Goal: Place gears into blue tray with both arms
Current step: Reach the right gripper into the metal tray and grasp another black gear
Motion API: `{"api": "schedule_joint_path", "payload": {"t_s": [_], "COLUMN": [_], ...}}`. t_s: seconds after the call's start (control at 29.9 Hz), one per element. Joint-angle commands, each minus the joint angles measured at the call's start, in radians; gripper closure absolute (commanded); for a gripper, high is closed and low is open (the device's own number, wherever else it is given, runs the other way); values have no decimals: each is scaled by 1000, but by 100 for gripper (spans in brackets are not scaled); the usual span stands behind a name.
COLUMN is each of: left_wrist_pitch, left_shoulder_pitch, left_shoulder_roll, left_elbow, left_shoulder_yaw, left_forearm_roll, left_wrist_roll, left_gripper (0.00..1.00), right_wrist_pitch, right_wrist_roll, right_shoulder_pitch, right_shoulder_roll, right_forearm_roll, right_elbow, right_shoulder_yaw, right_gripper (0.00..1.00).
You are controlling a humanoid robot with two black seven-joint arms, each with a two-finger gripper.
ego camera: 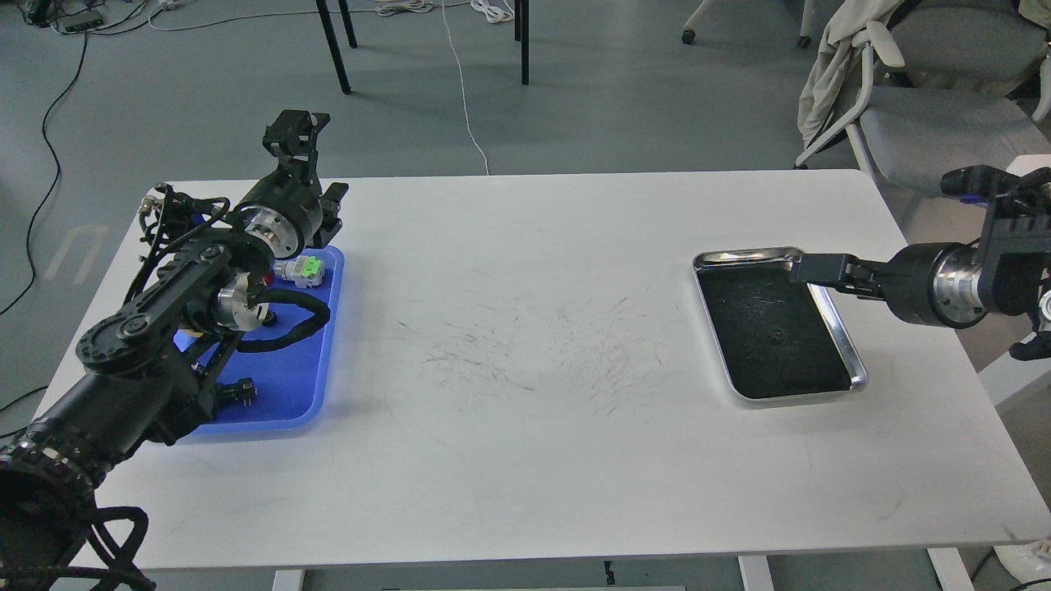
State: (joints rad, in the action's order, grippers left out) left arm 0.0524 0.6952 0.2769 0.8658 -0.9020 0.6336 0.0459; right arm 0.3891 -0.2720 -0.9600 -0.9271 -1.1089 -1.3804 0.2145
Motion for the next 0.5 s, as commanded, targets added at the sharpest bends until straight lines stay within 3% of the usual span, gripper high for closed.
{"api": "schedule_joint_path", "payload": {"t_s": [0.0, 0.17, 0.47], "left_wrist_pitch": [0, 0, 1], "left_shoulder_pitch": [1, 1, 3], "left_shoulder_roll": [7, 5, -2], "left_elbow": [4, 5, 9], "left_shoulder_yaw": [0, 8, 8], "left_forearm_roll": [0, 0, 0], "left_wrist_roll": [-1, 0, 2], "left_gripper": [1, 1, 1], "right_wrist_pitch": [-6, -9, -13], "right_wrist_roll": [4, 7, 11], "right_shoulder_pitch": [4, 49, 67], "right_shoulder_roll": [71, 181, 275], "right_forearm_roll": [-57, -133, -149], "right_elbow": [84, 240, 313], "right_shoulder_yaw": [-20, -21, -72], "right_gripper": [2, 2, 6]}}
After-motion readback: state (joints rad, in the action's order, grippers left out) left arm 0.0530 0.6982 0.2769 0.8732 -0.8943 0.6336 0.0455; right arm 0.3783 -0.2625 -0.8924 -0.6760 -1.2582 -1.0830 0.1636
